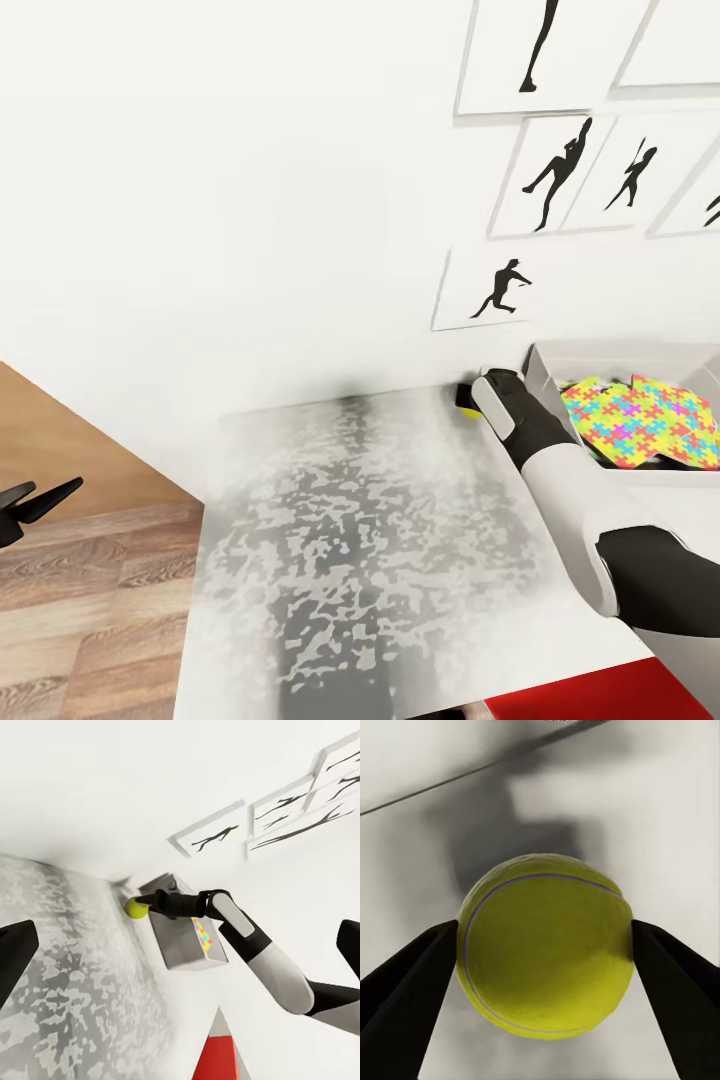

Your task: Put all the toys in the child's room - the three board games (two on the bed and one on the table), the two jigsaw puzzles on the table, and the tennis ball on the table - inside the toy box on the table in the child's room.

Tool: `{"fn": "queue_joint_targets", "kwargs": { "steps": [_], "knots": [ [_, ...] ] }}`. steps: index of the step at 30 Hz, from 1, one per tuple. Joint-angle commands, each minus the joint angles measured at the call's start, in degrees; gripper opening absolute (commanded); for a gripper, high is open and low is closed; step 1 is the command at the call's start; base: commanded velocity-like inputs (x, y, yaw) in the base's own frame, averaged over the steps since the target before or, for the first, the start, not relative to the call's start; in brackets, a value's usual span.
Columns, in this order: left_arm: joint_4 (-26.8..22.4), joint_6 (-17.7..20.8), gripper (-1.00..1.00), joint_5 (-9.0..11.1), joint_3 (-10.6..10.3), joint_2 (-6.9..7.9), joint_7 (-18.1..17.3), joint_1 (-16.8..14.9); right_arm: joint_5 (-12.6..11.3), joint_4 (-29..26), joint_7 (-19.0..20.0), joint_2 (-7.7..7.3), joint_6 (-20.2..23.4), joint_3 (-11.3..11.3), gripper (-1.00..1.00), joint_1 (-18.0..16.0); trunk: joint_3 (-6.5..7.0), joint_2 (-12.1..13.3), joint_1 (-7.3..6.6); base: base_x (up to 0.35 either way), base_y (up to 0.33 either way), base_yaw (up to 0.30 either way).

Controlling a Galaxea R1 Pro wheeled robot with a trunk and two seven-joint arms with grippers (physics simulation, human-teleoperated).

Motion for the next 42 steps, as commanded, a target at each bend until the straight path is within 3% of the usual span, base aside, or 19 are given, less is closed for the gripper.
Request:
{"fn": "queue_joint_targets", "kwargs": {
  "steps": [1, 34, 38, 42],
  "knots": [
    [-0.02, 0.56, 1.0, 0.14, 0.01, 0.02, -0.07, -0.02, -0.94, -0.05, -0.56, -0.1, 0.06, 0.42, -1.0, -0.04, -0.09, -0.09, 0.04, 0.0, 0.0, 0.0],
    [-0.01, 0.56, 1.0, 0.14, 0.08, 0.02, -0.07, -0.03, -1.04, -0.9, -0.66, 0.02, 0.17, 0.31, -1.0, 0.05, -0.09, -0.09, 0.04, 0.0, 0.0, 0.0],
    [0.03, 0.56, 1.0, 0.14, 0.14, 0.02, -0.07, -0.03, -1.37, -3.47, -0.72, -0.15, 2.23, 0.06, -1.0, 0.03, -0.09, -0.09, 0.04, -0.065, 0.0, 0.0],
    [0.03, 0.56, 1.0, 0.14, 0.17, 0.05, -0.1, -0.03, -1.79, -11.0, -0.8, -0.21, 7.81, -0.36, -1.0, 0.28, 0.0, -0.09, 0.04, -0.257, 0.0, -0.028]
  ]
}}
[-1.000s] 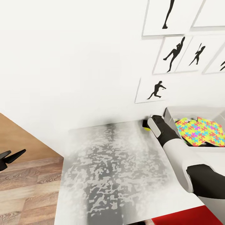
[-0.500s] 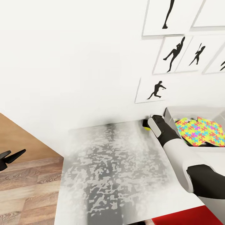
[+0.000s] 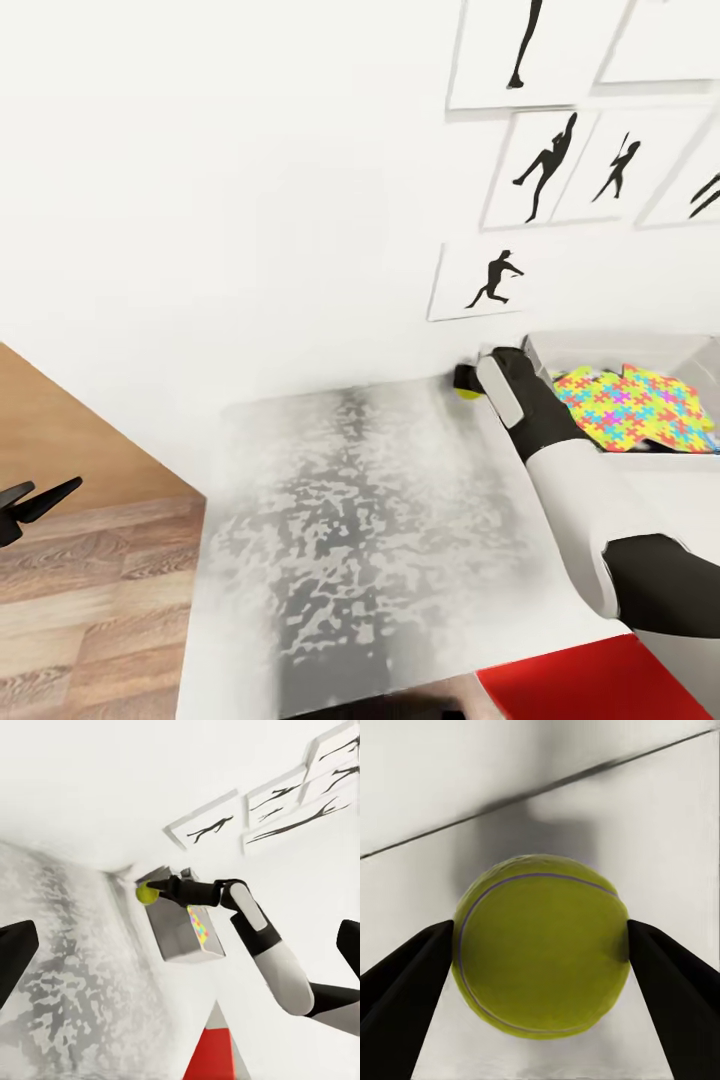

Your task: Put all the toys in the child's room - the three board games (two on the bed and one on the table), the two jigsaw puzzles on the table, and the tennis ball on the table - inside the toy box on the table in the child's room.

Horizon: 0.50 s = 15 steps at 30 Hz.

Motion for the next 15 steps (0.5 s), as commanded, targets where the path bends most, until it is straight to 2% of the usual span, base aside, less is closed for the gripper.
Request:
{"fn": "queue_joint_targets", "kwargs": {
  "steps": [1, 4, 9, 15],
  "knots": [
    [-0.01, 0.56, 1.0, 0.13, 0.01, 0.04, -0.09, -0.02, -0.66, -2.32, -0.58, -0.08, 1.11, 0.27, -1.0, 0.06, -0.03, -0.1, 0.01, -0.312, 0.0, -0.088],
    [-0.06, 0.56, 1.0, 0.13, 0.02, 0.06, -0.12, -0.02, -0.72, -9.38, -0.65, -0.03, 4.45, 0.25, -1.0, 0.78, 0.2, -0.1, 0.01, -0.314, -0.071, -0.109],
    [-0.05, 0.56, 1.0, 0.13, 0.02, 0.07, -0.13, -0.02, -0.73, -16.01, -0.66, 0.1, 8.24, 0.25, -1.0, 1.36, 0.63, -0.1, 0.01, -0.259, -0.196, -0.121],
    [-0.05, 0.56, 1.0, 0.13, 0.02, 0.07, -0.13, -0.02, -0.81, -24.75, -0.67, 0.5, 12.96, 0.28, -1.0, 1.55, 1.15, -0.1, 0.01, -0.085, -0.28, -0.124]
  ]
}}
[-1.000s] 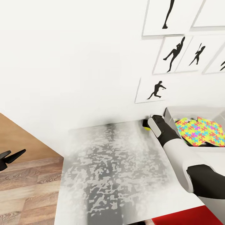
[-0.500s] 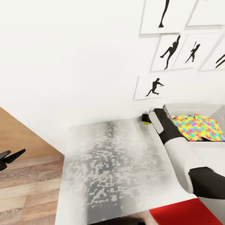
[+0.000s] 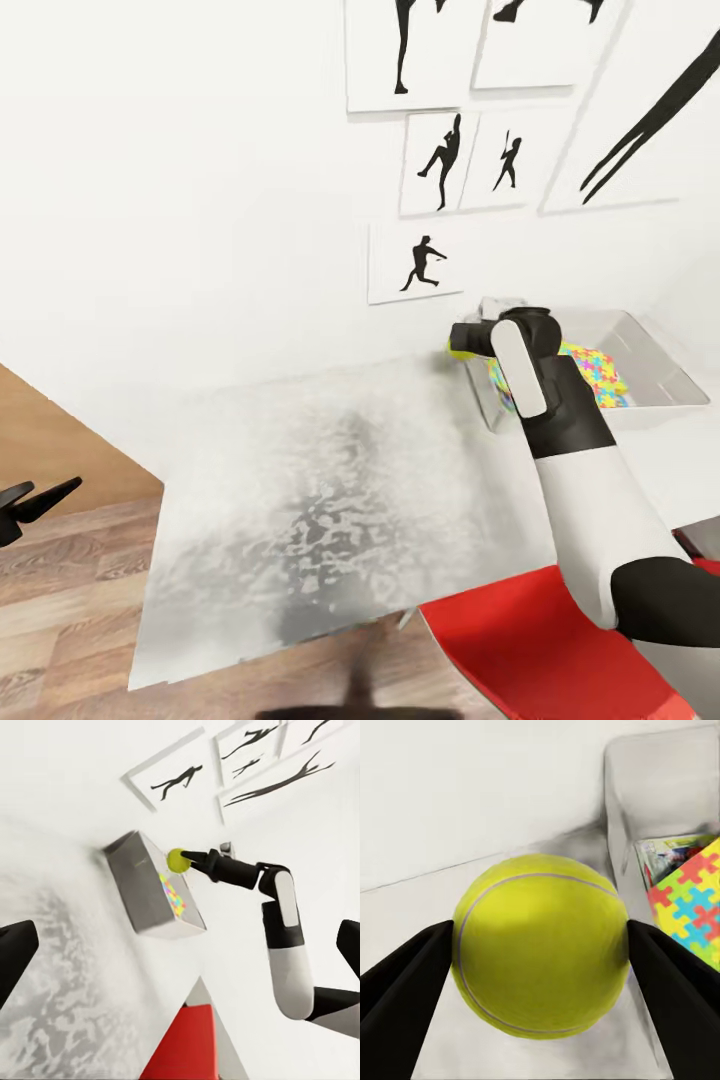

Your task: Put all the toys in the child's room - the three board games (two on the bed and one on the table), the two jigsaw puzzles on the table, and the tennis ball on the table - inside the toy box on the table in the child's room.

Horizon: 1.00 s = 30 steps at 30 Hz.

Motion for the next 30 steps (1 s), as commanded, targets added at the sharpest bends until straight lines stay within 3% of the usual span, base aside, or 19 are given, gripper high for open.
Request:
{"fn": "queue_joint_targets", "kwargs": {
  "steps": [1, 13, 18, 20, 22, 25, 27, 30],
  "knots": [
    [-0.05, 0.56, 1.0, 0.13, 0.02, 0.02, -0.05, -0.02, -0.58, -1.4, -0.57, -0.01, 0.39, 0.13, -1.0, -0.05, 0.0, -0.09, 0.04, 0.041, -0.297, -0.124],
    [-0.11, -0.94, 1.0, 0.3, 1.2, -0.08, -0.82, 0.05, -0.64, -11.12, -0.66, 0.19, 0.45, 0.08, -1.0, -0.04, 1.04, -0.09, 0.04, 0.135, -0.166, -0.13],
    [-1.67, -0.96, 1.0, 0.39, 4.35, -0.39, -11.91, 0.17, -0.64, -11.37, -0.73, 0.23, 0.45, 0.05, -1.0, -0.04, 1.48, -0.09, 0.04, 0.009, -0.009, -0.135],
    [-2.56, -0.77, 1.0, 0.4, 4.47, -0.34, -12.71, -0.17, -0.64, -11.22, -0.74, 0.22, 0.45, 0.05, -1.0, -0.04, 1.65, -0.09, 0.04, 0.002, -0.002, -0.135],
    [-3.98, -0.41, 1.0, 0.4, 3.03, -0.39, -12.71, -0.83, -0.64, -10.96, -0.8, 0.13, 0.45, 0.01, -1.0, -0.04, 1.82, -0.09, 0.04, 0.001, -0.001, -0.135],
    [-4.68, -0.59, 1.0, 0.34, -1.65, -0.5, -12.71, -1.52, -0.64, -10.66, -0.87, -0.26, 0.45, -0.03, -1.0, -0.04, 2.08, -0.09, 0.04, 0.0, 0.0, -0.135],
    [-4.79, -0.82, 1.0, 0.32, -2.93, -0.95, -12.62, -1.65, -0.64, -10.57, -0.84, -0.47, 0.45, -0.09, -1.0, 0.12, 2.26, -0.09, 0.04, 0.0, 0.0, -0.135],
    [-4.87, -3.19, 1.0, 0.31, -4.02, -3.42, -9.09, -1.73, -0.64, -9.4, -0.9, -0.71, 0.45, -1.22, -1.0, 0.57, 2.52, -0.09, 0.04, 0.0, 0.0, -0.135]
  ]
}}
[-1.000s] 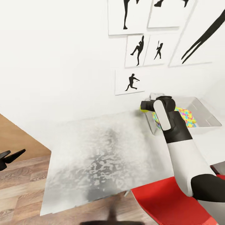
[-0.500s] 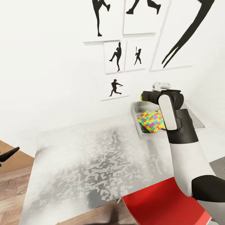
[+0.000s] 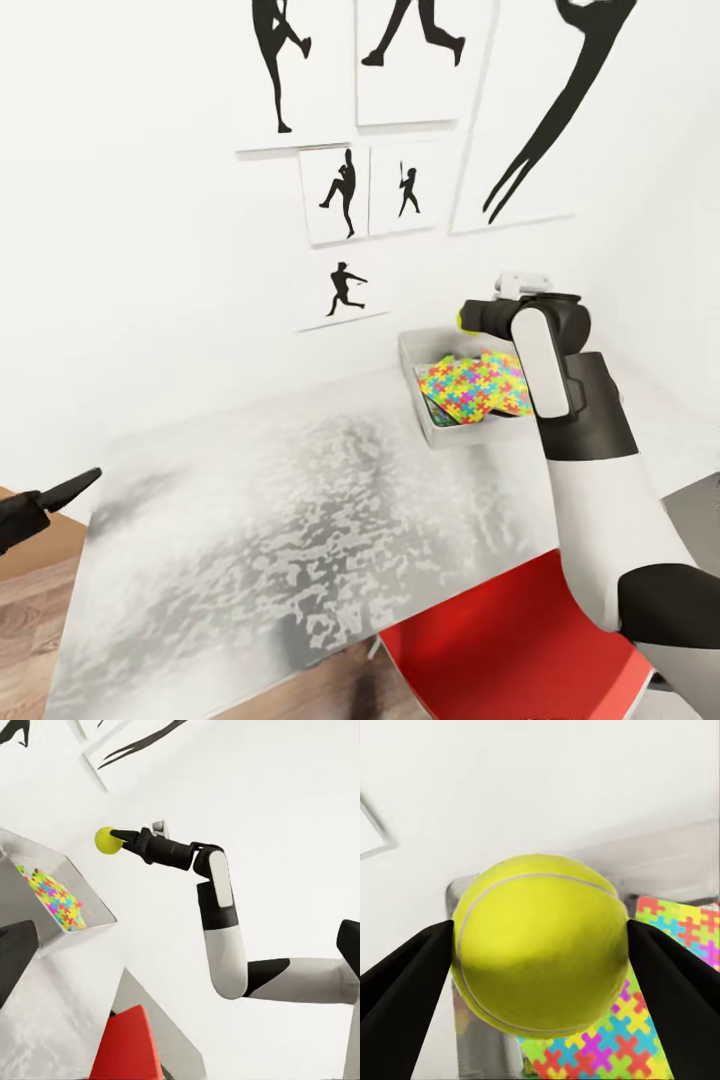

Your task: Put all the toys in the child's room - the three board games (two on the bed and one on the table), the two jigsaw puzzles on the table, and the tennis ball on the table - inside the toy box on the table in the child's room.

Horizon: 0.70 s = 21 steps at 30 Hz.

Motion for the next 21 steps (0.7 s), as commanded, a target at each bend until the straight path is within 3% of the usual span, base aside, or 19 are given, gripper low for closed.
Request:
{"fn": "queue_joint_targets", "kwargs": {
  "steps": [1, 5, 21],
  "knots": [
    [-0.06, -0.61, 1.0, 0.04, -0.19, -0.97, 0.5, 0.04, -0.62, 0.72, -0.6, -0.09, 0.13, -0.5, -1.0, -0.01, 0.0, -0.1, 0.03, 0.0, 0.0, -0.135],
    [-0.06, -2.63, 1.0, 0.05, -0.41, -2.7, 1.41, 0.18, -0.53, 3.14, -0.61, -0.15, 0.13, -1.92, -1.0, 0.13, 0.34, -0.1, 0.03, 0.0, 0.0, -0.135],
    [0.38, -3.09, 1.0, -0.04, 0.34, -2.46, 1.62, 0.62, -0.53, 5.71, -0.61, 0.01, 0.13, -2.23, -1.0, 0.82, 1.05, -0.1, 0.03, -0.02, -0.102, -0.087]
  ]
}}
